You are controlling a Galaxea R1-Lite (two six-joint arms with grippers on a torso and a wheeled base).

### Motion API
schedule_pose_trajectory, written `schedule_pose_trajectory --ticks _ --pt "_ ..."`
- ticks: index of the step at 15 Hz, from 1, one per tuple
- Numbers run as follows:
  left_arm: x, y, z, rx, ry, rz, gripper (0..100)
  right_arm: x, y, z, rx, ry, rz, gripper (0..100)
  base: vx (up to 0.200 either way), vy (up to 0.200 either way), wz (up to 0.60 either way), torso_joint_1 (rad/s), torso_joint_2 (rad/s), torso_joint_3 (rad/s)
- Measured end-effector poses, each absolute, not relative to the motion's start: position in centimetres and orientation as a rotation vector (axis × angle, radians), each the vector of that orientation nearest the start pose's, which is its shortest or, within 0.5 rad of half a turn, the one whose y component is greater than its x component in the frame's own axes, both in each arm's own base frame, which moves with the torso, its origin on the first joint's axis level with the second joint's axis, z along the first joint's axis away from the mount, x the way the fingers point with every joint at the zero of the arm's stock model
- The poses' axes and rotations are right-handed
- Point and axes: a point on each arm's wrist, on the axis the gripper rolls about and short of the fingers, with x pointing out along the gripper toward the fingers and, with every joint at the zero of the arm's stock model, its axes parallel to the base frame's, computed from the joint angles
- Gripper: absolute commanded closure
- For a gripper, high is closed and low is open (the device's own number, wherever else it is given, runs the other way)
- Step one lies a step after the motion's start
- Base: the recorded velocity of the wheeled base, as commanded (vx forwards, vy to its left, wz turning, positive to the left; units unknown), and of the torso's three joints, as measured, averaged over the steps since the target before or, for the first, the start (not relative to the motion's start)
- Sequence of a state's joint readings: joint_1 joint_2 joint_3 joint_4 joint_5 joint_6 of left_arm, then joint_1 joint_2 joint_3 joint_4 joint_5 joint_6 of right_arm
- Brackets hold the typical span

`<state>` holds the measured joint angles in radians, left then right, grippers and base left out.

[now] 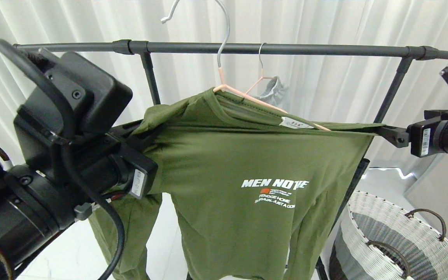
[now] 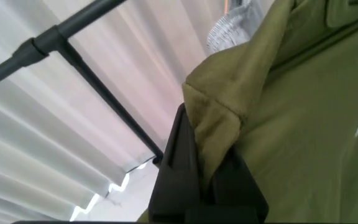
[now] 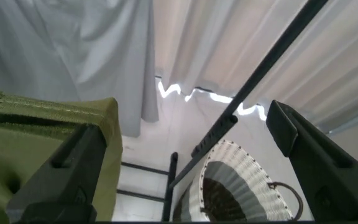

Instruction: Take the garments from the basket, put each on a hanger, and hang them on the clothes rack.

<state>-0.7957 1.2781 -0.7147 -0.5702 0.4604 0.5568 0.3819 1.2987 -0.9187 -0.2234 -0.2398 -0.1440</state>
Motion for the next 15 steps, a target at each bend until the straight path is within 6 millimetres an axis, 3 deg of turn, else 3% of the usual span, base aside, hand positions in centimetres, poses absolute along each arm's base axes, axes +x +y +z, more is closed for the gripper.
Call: schedule_pose_trajectory --ticks 3,10,15 --pt "14.7 -13.5 24.8 0.578 -0.071 -0.328 100 19.1 7.3 28.2 -0.186 0.135 0.19 0 0.0 0.0 0.0 0.0 0.0 0.0" --pt "16.1 -13.3 24.4 0.566 -0.047 -0.222 100 13.5 8.6 29.7 -0.182 0.099 0.523 0 0.0 0.0 0.0 0.0 0.0 0.0" --pt "16.8 -13.9 25.1 0.499 -0.119 -0.166 100 11.2 10.5 28.6 -0.207 0.108 0.71 0 0.0 0.0 0.0 0.0 0.0 0.0"
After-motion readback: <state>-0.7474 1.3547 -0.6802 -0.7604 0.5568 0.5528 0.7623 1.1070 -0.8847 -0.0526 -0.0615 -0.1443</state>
